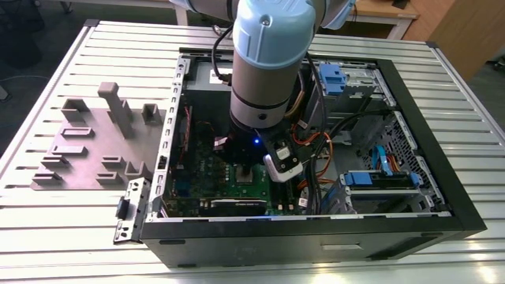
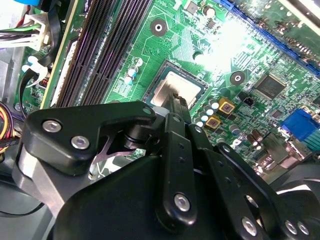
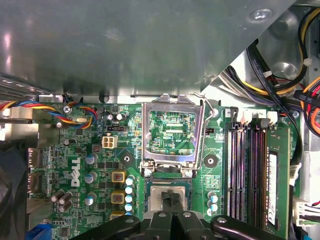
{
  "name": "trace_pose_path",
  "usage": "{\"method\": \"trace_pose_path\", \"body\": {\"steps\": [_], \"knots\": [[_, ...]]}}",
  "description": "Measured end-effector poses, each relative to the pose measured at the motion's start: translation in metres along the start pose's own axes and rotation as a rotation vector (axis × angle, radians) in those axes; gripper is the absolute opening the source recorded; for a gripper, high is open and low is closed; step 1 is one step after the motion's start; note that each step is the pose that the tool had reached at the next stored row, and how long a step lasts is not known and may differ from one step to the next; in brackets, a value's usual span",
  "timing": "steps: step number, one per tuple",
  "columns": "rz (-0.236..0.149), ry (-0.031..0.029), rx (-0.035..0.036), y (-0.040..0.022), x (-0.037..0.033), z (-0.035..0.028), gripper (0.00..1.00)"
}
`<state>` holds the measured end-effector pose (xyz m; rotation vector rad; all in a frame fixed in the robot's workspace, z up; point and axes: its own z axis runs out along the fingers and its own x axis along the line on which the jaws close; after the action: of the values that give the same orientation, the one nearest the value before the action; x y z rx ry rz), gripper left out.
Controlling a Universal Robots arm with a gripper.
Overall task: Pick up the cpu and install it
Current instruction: 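Close the cpu cover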
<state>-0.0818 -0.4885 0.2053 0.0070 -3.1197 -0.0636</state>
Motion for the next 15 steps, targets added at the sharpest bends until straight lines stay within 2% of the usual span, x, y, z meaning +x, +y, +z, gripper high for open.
{"method": "trace_pose_path", "body": {"steps": [3, 5, 10, 15], "knots": [[0.000, 0.0002, 0.0003, 0.0000, 0.0000, -0.0004, 0.11], [0.000, 0.0002, 0.0004, 0.0001, 0.0001, -0.0035, 0.11], [0.000, -0.0003, 0.0001, 0.0006, 0.0003, -0.0159, 0.11], [0.000, -0.0012, 0.0000, 0.0011, 0.0005, -0.0255, 0.11]]}}
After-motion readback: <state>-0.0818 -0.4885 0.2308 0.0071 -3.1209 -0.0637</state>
